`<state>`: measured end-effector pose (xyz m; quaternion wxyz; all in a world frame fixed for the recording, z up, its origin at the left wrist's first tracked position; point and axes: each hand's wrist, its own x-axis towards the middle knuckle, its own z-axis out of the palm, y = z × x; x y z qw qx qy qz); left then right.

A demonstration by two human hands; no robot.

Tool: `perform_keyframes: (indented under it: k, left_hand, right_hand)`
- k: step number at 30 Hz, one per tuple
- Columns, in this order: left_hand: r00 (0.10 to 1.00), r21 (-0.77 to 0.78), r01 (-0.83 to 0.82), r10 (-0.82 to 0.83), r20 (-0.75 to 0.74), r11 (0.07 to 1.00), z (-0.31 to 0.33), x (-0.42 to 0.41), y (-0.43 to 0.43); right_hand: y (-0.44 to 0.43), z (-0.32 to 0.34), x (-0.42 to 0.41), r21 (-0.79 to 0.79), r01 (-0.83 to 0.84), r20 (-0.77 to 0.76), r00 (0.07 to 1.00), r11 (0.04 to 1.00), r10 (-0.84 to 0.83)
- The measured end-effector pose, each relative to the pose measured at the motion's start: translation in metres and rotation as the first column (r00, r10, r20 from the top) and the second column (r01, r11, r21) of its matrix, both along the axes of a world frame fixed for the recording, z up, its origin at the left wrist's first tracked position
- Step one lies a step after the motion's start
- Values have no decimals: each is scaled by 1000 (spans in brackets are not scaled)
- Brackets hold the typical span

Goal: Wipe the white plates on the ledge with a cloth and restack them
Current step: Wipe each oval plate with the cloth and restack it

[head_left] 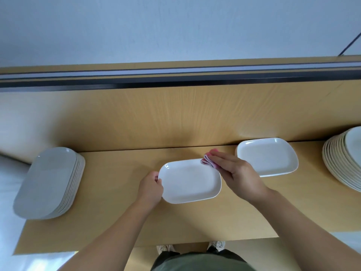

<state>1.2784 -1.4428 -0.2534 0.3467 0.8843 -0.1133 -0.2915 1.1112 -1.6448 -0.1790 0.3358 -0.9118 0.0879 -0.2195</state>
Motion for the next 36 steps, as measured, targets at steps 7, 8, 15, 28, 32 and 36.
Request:
perform_keyframes:
  k: [7, 8, 15, 28, 32, 36]
  left_hand:
    - [1000, 8, 18, -18, -9, 1000, -2, 4, 10]
    - [1000, 17, 28, -28, 0, 999, -2, 5, 10]
    - [969, 191, 216, -234, 74, 957, 5, 6, 10]
    - [771, 250, 610, -636, 34, 752, 2, 26, 29]
    - [787, 235, 603, -616, -19, 763, -1, 28, 30]
    - [797, 213, 594, -603, -26, 776, 0, 33, 30]
  right_hand:
    - [13, -8, 11, 22, 5, -79, 997, 1000, -3]
    - [14, -9, 12, 20, 5, -85, 996, 1000, -3]
    - [13, -16, 26, -21, -20, -138, 990, 1000, 17]
    - [49, -96, 47, -235, -122, -707, 702, 964, -83]
    - [56, -95, 48, -200, -105, -746, 661, 974, -82]
    - [66, -94, 57, -169, -84, -759, 647, 982, -76]
